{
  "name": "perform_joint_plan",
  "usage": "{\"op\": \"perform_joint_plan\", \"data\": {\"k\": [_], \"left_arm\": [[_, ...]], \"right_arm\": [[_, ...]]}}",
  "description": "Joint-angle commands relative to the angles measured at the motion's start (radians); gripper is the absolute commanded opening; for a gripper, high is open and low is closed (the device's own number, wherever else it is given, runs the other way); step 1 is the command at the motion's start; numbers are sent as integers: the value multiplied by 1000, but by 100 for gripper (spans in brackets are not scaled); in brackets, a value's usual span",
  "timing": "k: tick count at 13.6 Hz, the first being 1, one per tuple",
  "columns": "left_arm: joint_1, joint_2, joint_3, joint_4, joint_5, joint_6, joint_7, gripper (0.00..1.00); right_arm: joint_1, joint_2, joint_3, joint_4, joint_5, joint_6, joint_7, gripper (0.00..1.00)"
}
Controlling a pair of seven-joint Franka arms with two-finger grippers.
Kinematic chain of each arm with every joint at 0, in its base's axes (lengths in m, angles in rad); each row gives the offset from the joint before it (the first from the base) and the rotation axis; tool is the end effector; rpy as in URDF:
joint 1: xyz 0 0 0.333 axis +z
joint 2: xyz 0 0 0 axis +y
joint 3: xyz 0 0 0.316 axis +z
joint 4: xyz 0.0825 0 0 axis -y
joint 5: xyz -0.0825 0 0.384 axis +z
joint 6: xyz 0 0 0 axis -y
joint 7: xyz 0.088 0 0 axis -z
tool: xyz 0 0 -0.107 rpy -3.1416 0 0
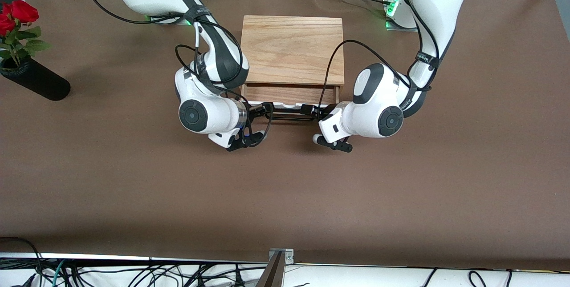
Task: Close drawer with both arms simultaneously
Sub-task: 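Push the white drawer front into the box with both grippers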
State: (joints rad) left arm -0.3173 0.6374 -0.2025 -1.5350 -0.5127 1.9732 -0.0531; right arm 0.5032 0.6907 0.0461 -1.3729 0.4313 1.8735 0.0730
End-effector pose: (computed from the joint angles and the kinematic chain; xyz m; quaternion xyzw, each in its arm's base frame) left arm 0.5926 -0.3515 0.2839 0.9508 -0.0886 -0.1690 0.2443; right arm 0.5942 0.3932 0.3008 -0.9621 -0.1445 0.1530 0.1735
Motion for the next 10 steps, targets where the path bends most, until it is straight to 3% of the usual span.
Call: {"op": "perform_joint_plan", "data": {"k": [1, 10], "left_arm": [[1, -10, -3, -25, -27, -28, 13, 100], [3, -15, -3, -24, -29, -166, 10, 100]], "right_arm": [[21, 10, 3, 8, 17, -37, 11, 100], [46, 12, 8, 8, 17, -169, 13, 100]]}}
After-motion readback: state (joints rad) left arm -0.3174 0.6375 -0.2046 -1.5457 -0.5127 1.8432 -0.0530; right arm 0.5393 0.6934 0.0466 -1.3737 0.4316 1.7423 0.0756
